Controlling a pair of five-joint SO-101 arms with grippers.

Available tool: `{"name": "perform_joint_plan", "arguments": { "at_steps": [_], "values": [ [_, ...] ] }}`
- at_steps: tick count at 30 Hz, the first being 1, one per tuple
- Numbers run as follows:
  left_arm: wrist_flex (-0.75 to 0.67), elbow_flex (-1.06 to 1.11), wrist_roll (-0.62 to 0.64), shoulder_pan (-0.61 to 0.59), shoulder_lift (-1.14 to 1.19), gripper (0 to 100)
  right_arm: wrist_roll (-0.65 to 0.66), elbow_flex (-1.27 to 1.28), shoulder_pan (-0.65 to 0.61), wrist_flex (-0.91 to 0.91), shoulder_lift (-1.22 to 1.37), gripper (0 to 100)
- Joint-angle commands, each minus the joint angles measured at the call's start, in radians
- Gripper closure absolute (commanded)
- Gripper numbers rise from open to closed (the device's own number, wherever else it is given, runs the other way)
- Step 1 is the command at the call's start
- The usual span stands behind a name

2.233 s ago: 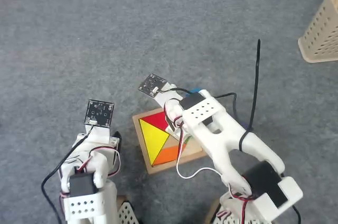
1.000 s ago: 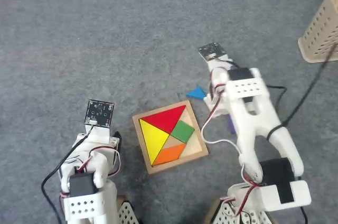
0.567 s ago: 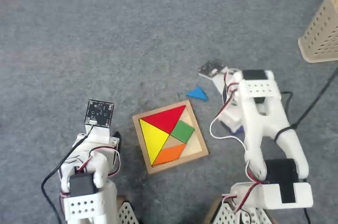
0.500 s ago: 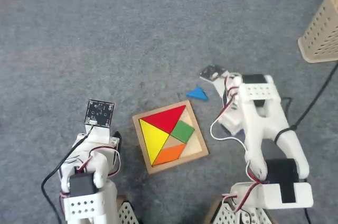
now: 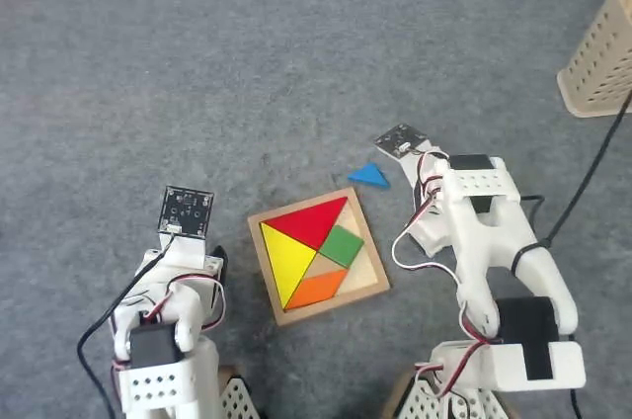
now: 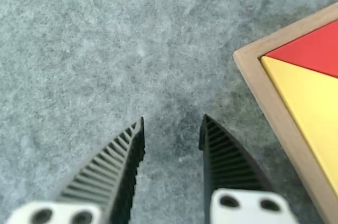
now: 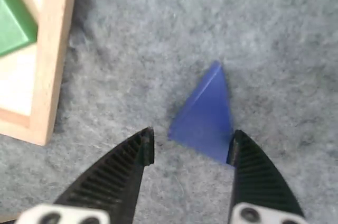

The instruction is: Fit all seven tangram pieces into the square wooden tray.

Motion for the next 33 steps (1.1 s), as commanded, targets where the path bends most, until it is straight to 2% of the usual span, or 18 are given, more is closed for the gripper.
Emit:
{"name": "perform_joint_plan", "arguments": {
  "at_steps": [1, 9, 19, 24, 27, 33],
  "values": [
    [0.005, -0.012, -0.005, 0.000, -0.006, 83, -0.011, -0.005, 0.016, -0.012, 0.013, 76.7],
    [0.005, -0.012, -0.005, 0.000, -0.006, 83, -0.017, -0.029, 0.024, -0.051, 0.136, 77.2],
    [0.005, -0.012, -0.005, 0.000, -0.006, 83, -0.094, -0.034, 0.025, -0.077, 0.133, 93.2],
    [0.005, -0.012, -0.005, 0.000, -0.006, 83, -0.100, -0.035, 0.025, -0.079, 0.131, 96.1],
    [0.005, -0.012, -0.005, 0.000, -0.006, 83, -0.147, -0.074, 0.024, -0.067, 0.131, 96.2],
    [0.005, -0.012, -0.005, 0.000, -0.006, 83, -0.192, -0.181, 0.018, 0.018, 0.131, 98.7]
  ]
}}
